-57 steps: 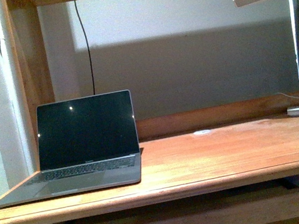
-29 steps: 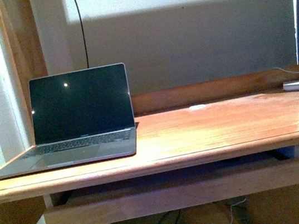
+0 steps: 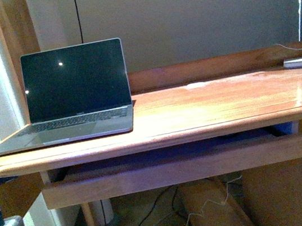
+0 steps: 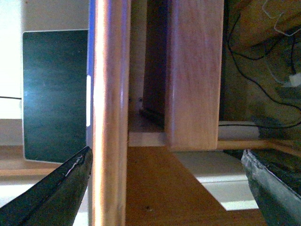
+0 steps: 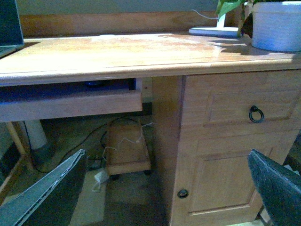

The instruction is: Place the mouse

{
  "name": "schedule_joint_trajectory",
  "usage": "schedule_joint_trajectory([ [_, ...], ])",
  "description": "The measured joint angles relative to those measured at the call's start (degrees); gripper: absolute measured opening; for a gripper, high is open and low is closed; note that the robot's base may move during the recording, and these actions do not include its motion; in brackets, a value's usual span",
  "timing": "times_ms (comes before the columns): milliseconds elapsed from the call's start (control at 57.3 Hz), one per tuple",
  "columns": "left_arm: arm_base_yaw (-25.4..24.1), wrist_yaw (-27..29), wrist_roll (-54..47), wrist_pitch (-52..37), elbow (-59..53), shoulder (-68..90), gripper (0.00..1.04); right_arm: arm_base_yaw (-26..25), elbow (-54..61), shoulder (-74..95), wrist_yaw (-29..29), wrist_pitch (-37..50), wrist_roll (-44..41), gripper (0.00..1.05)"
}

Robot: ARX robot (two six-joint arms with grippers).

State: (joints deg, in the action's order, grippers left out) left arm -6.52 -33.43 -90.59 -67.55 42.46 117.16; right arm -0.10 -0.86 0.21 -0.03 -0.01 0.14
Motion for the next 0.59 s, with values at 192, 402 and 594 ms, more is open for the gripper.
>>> schedule_joint_trajectory([
  [192,2.45,-3.04,2.03,-0.11,5.64,6.21,0.97,0.0,0.0,0.0,0.0,0.0,0.0,1.04],
  [402,4.13,-4.52,1.01,4.26,16.11,13.14,0.97,0.0,0.0,0.0,0.0,0.0,0.0,1.04],
  [594,3.13,-3.93,-1.88,9.27,21.29,16.17,0.97,0.0,0.0,0.0,0.02,0.0,0.0,1.04],
])
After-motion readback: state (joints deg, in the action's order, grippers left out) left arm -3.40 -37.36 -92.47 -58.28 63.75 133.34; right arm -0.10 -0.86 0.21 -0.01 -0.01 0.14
